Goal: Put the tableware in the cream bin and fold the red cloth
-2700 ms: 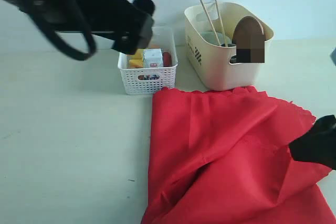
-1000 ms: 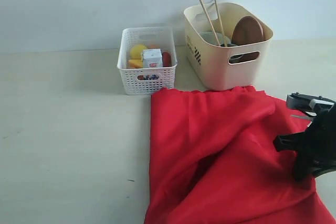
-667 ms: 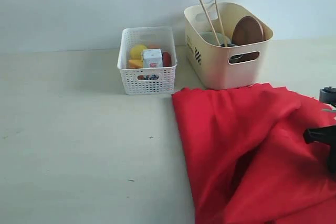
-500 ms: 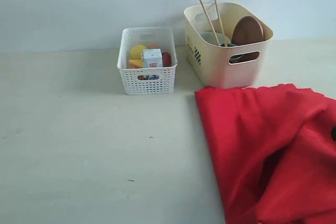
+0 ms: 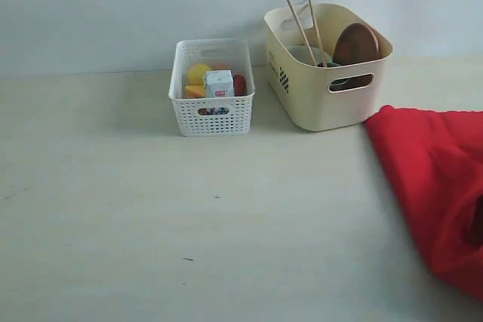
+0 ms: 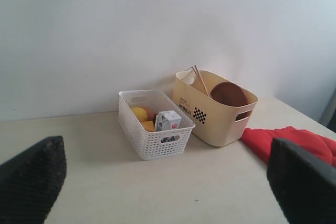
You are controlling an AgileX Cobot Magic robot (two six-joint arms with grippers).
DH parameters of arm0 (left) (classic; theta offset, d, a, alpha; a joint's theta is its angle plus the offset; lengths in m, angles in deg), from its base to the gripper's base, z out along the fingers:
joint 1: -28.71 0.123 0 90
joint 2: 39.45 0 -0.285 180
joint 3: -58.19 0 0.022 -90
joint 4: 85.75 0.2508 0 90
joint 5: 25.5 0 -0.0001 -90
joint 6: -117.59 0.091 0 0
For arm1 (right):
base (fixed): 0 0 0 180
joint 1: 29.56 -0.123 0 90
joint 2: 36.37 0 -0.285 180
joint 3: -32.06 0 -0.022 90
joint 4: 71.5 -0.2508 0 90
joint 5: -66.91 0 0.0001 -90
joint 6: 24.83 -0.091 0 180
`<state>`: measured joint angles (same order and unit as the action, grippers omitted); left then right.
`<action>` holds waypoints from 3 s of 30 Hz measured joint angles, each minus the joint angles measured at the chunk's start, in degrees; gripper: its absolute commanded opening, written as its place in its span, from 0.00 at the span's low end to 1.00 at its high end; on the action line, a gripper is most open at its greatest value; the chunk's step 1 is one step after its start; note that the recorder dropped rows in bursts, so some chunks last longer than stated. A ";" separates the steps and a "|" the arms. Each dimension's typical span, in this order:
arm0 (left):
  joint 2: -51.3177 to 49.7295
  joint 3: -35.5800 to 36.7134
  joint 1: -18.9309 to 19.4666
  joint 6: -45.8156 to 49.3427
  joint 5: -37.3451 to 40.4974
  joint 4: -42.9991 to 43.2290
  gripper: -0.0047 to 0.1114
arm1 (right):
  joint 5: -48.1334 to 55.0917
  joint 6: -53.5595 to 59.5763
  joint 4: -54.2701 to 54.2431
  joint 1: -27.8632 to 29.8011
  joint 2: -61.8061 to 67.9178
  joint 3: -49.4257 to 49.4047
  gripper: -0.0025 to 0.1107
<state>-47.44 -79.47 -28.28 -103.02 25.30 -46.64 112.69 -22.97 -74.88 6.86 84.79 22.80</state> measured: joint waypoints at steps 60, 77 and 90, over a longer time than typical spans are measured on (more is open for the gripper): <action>0.00 1.16 0.00 0.11 -0.89 1.77 0.92 | 16.08 3.96 -4.47 -6.88 32.46 71.86 0.68; 0.00 5.58 0.00 -0.01 -7.03 3.38 0.33 | 23.64 3.05 -3.70 -18.76 5.68 63.78 0.02; -9.58 7.44 0.00 -0.01 -17.81 2.30 0.05 | 4.81 3.05 -0.26 -32.10 -35.26 23.12 0.02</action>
<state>-57.02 -72.04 -28.28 -103.03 7.49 -44.34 117.50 -19.92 -75.14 -25.24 49.54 45.92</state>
